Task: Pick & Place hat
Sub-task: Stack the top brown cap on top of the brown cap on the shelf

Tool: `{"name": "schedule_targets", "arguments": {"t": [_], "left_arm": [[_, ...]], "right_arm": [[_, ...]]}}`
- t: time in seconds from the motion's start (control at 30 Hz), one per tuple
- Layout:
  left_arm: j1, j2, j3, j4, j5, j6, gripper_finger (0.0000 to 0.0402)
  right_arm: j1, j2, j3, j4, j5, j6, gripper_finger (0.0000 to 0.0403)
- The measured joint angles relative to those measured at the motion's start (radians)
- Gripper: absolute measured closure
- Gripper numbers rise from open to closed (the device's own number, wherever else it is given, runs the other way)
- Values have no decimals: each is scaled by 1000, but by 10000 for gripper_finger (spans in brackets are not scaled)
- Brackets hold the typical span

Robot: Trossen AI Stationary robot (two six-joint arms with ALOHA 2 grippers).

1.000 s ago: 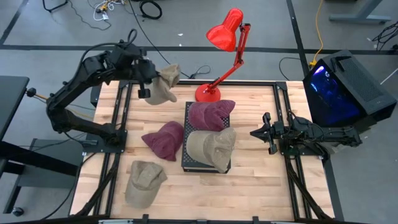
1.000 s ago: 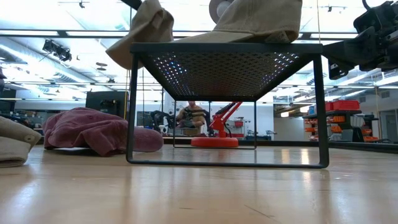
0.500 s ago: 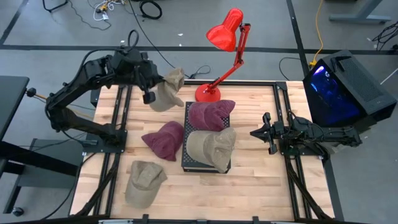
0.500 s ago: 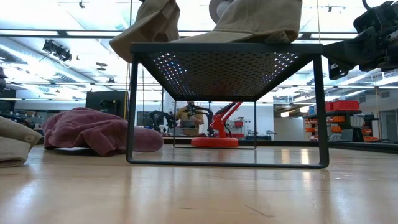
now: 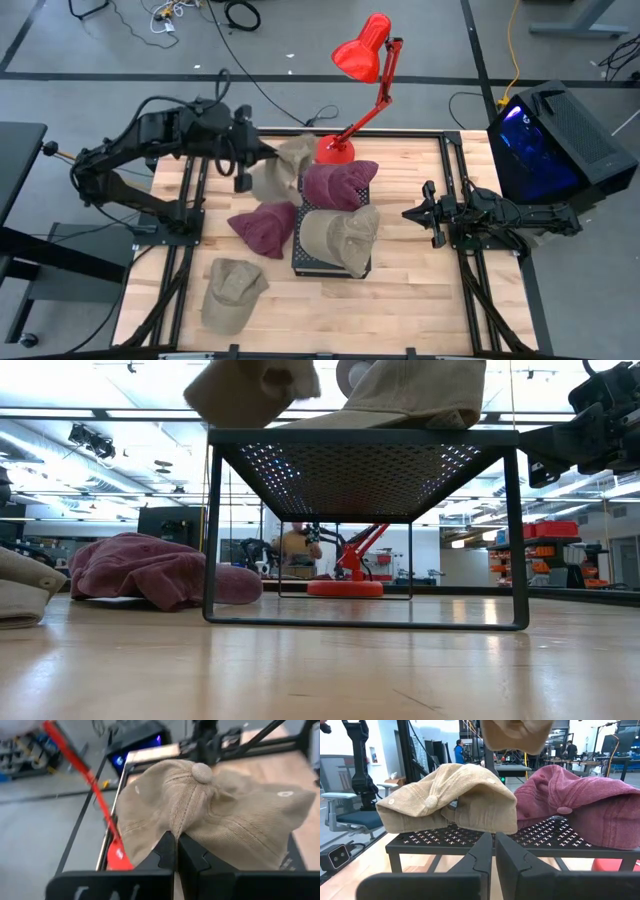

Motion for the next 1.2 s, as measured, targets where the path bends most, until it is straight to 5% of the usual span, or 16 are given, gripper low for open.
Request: {"name": "schedule_targets", "arguments": {"t": [0.67,1.2], "left_arm": [[-197,28,0,264,-4,-22,396],[-310,112,-2,282,-88,-142,396]], "right_arm": [[0,0,0,0,0,0,376],[0,0,0,3,0,0,376]]}}
